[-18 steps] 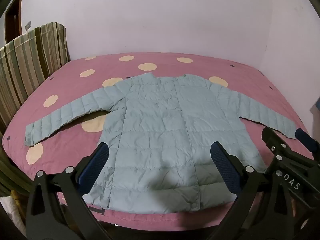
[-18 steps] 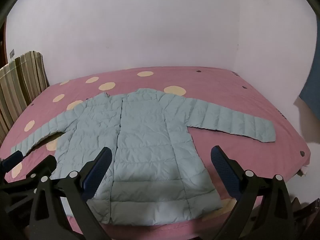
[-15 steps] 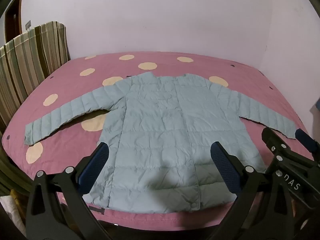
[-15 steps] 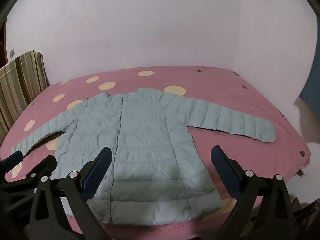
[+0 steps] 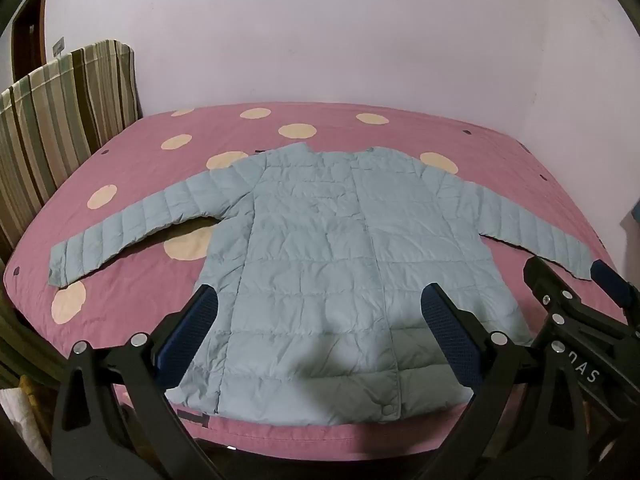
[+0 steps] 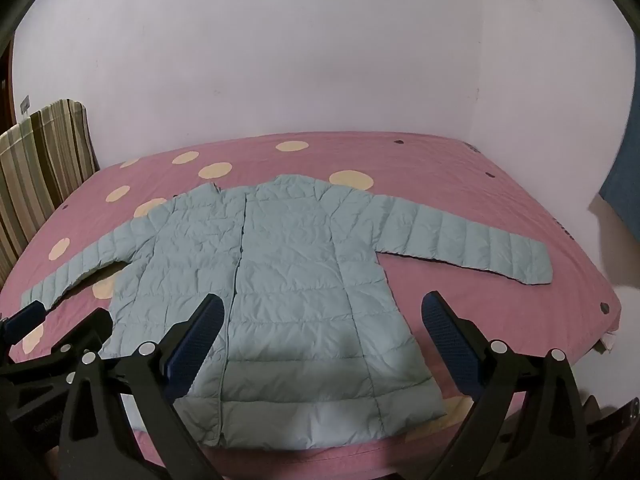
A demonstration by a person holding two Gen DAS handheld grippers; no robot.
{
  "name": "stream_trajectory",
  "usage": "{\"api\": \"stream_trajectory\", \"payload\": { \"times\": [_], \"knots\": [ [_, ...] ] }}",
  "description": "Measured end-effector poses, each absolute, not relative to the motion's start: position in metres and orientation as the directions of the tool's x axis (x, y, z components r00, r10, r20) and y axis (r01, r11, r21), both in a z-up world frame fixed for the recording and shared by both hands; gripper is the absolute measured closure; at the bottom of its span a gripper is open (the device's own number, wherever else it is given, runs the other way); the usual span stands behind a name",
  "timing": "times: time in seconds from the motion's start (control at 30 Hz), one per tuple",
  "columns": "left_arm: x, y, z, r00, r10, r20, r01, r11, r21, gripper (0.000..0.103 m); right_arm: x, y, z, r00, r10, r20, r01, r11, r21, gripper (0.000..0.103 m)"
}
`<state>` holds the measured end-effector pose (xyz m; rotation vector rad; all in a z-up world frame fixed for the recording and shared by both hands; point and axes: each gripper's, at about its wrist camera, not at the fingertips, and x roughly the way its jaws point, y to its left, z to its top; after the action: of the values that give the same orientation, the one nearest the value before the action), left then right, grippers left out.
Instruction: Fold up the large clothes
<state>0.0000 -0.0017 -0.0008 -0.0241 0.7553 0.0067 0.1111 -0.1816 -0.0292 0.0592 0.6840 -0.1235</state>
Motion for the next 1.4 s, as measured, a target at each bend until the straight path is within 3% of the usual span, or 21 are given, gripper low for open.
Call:
{"api": "stream_trajectory", "payload": {
  "times": [1.4],
  "knots": [
    [-0.002,0.002,-0.004,0.724,-0.004,-0.690,-0.022,0.999,-0.028,0.002,0.112,-0.179,-0.031,0.767,-0.097,-0.635,0.133,0.991,0.009,0.005]
  ]
}}
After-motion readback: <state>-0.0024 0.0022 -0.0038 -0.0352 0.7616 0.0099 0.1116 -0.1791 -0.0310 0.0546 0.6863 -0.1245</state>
